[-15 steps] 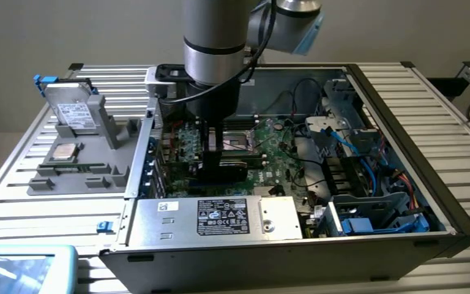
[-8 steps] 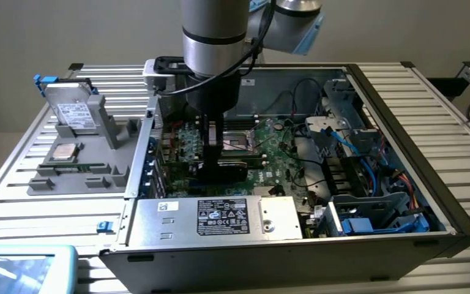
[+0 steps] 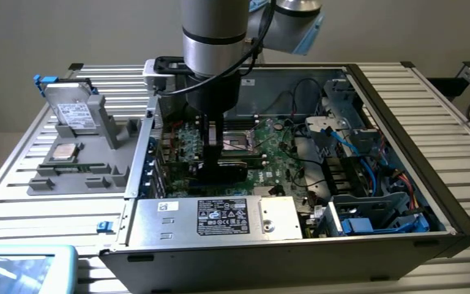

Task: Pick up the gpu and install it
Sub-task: 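Press down on the gpu until it lock into place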

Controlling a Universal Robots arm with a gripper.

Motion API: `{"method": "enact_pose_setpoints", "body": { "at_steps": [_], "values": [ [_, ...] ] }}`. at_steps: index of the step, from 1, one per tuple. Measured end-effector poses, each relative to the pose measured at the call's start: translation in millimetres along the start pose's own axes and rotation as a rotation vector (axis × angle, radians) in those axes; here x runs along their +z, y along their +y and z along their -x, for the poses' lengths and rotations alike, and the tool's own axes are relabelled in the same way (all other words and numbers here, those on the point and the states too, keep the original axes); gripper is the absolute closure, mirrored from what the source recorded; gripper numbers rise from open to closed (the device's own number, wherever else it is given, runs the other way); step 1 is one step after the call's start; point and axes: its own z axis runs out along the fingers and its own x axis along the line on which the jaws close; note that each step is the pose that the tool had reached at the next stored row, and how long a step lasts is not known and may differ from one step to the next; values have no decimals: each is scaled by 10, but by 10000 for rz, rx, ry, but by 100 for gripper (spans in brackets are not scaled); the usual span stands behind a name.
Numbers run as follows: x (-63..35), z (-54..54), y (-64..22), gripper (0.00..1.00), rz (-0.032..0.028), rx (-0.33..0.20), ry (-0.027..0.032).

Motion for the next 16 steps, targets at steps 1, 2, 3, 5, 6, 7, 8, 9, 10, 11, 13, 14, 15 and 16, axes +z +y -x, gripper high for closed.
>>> {"method": "enact_pose_setpoints", "body": {
  "at_steps": [1,2,3,5,6,7,8,9,10,11,13,14,15,16],
  "values": [
    [0,0,0,59,0,0,0],
    [0,0,0,59,0,0,0],
    [0,0,0,59,0,0,0],
    [0,0,0,59,0,0,0],
    [0,0,0,61,0,0,0],
    [0,0,0,67,0,0,0],
    [0,0,0,67,0,0,0],
    [0,0,0,74,0,0,0],
    [0,0,0,80,0,0,0],
    [0,0,0,85,0,0,0],
    [0,0,0,88,-4,0,0],
    [0,0,7,88,-23,3,2],
    [1,0,15,88,-65,11,3],
    [2,0,22,88,-109,24,2]
  ]
}}
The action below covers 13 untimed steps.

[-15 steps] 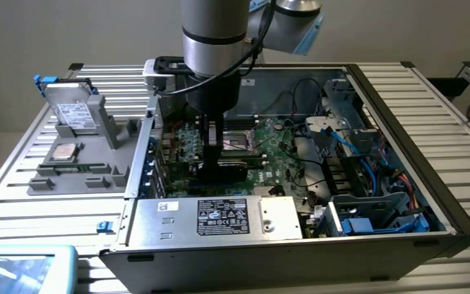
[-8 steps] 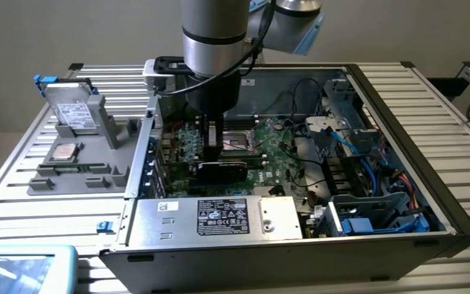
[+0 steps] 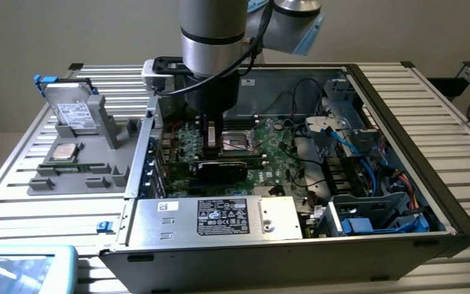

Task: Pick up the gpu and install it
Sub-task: 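Press down on the gpu until it lock into place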

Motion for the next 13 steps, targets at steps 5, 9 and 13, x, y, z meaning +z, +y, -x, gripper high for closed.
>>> {"method": "enact_pose_setpoints", "body": {
  "at_steps": [5,9,13],
  "values": [
    [15,3,52,88,-189,64,-5],
    [31,4,155,88,-206,77,-6],
    [35,4,165,88,-206,77,-6]
  ]
}}
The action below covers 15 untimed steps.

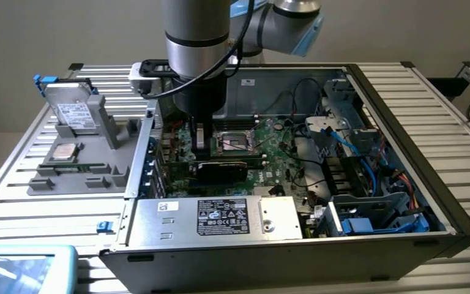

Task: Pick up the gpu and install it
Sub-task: 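Press down on the gpu until it lock into place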

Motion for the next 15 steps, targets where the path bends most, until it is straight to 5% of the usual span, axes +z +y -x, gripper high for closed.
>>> {"method": "enact_pose_setpoints", "body": {
  "at_steps": [15],
  "values": [
    [59,24,42,88,-34,6,0]
  ]
}}
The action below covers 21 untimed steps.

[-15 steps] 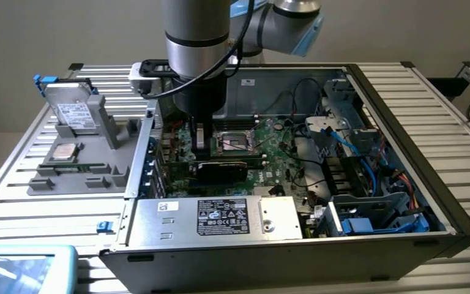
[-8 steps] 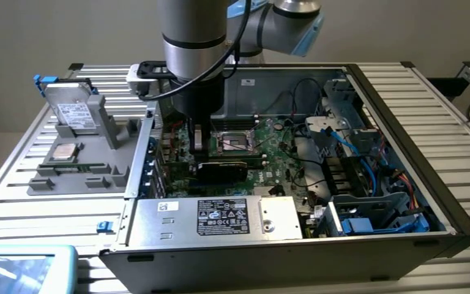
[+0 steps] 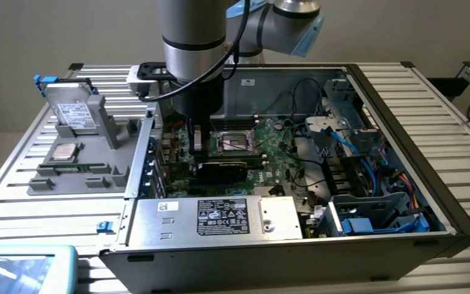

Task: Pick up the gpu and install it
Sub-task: 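Press down on the gpu until it lock into place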

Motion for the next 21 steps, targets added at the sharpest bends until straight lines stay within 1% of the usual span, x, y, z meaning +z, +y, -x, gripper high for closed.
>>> {"method": "enact_pose_setpoints", "body": {
  "at_steps": [3,5,14,21],
  "values": [
    [15,2,12,88,-84,1,1],
    [24,2,17,88,-103,0,-1],
    [78,23,40,88,-129,3,-2],
    [113,37,52,88,-134,6,6]
  ]
}}
